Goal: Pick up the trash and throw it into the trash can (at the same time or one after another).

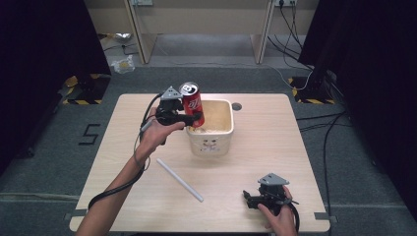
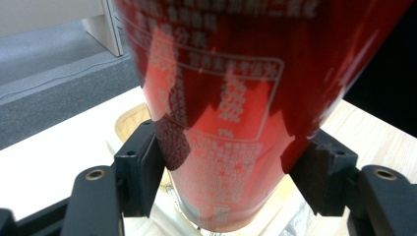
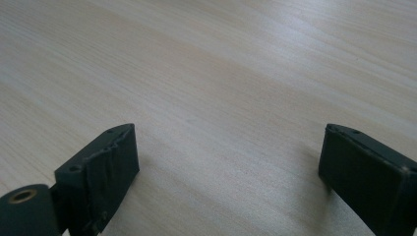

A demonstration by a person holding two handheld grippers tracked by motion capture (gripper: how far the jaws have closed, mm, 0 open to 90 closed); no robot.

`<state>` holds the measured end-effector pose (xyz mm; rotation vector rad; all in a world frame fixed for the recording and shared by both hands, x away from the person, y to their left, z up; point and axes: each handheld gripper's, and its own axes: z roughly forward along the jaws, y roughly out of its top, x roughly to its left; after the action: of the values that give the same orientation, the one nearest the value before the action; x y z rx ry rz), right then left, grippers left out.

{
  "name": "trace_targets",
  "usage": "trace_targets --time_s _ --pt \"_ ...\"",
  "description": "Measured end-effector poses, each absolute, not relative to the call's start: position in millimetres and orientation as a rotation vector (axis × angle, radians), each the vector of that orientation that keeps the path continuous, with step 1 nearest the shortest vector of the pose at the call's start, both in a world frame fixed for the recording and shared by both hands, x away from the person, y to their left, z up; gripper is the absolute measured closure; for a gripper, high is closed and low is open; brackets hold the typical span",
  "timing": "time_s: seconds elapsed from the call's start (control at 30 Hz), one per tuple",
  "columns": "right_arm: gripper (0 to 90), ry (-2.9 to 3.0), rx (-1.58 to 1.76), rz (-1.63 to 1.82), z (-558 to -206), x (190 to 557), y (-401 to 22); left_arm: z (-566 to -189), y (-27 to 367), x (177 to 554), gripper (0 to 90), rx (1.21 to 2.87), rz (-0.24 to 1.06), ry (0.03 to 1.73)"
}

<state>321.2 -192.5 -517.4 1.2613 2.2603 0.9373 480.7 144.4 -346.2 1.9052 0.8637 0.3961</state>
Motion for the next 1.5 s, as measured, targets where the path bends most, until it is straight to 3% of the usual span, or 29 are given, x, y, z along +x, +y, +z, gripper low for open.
trace_targets --time_s 1.3,1.5 --pt "8.3 2.263 1.253 0.939 -518 321 -193 -381 133 492 32.9 1.993 0.385 0.871" --pt "8.3 2.265 1.255 0.94 -518 321 -193 -379 135 491 29.2 1.98 0.374 0.874"
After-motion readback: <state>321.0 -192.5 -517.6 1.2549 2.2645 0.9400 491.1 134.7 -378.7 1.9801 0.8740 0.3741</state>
